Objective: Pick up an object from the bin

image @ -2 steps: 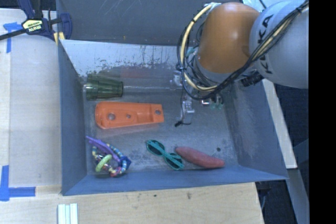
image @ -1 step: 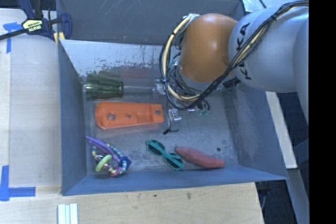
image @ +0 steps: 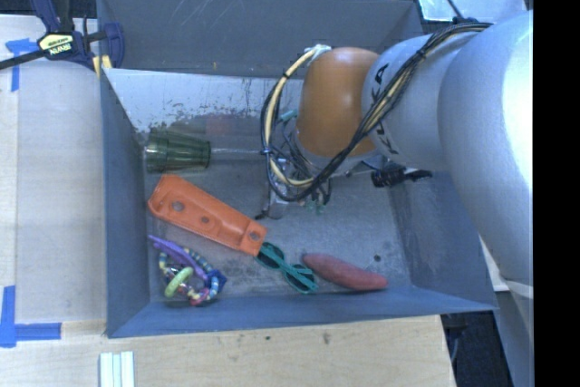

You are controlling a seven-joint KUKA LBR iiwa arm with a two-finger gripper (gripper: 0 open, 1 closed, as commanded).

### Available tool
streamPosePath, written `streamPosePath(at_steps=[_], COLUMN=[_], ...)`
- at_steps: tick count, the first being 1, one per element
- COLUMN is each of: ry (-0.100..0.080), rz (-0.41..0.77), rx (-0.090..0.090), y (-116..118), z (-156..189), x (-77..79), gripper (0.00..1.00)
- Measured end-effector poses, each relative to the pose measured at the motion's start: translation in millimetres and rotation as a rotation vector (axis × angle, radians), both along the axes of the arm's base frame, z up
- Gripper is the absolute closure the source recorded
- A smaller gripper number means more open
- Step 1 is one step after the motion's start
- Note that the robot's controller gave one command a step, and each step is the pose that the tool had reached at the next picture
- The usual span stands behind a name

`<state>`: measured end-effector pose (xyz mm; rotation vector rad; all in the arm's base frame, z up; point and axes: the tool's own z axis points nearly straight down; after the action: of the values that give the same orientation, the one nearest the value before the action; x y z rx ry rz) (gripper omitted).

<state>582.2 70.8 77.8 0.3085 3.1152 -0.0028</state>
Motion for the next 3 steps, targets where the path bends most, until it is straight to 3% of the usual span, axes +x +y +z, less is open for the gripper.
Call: streamPosePath(at_steps=[1,2,3], ry=[-0.001,-0.001,0.002], rz=[0.001,0.001,0.065], rx=[0.0,0.0,-0.004], y=[0.0,0.0,20.5], z=[0.2,0.2,5.3], x=[0.2,0.2,22.6], gripper=[0.0,0.0,0.0])
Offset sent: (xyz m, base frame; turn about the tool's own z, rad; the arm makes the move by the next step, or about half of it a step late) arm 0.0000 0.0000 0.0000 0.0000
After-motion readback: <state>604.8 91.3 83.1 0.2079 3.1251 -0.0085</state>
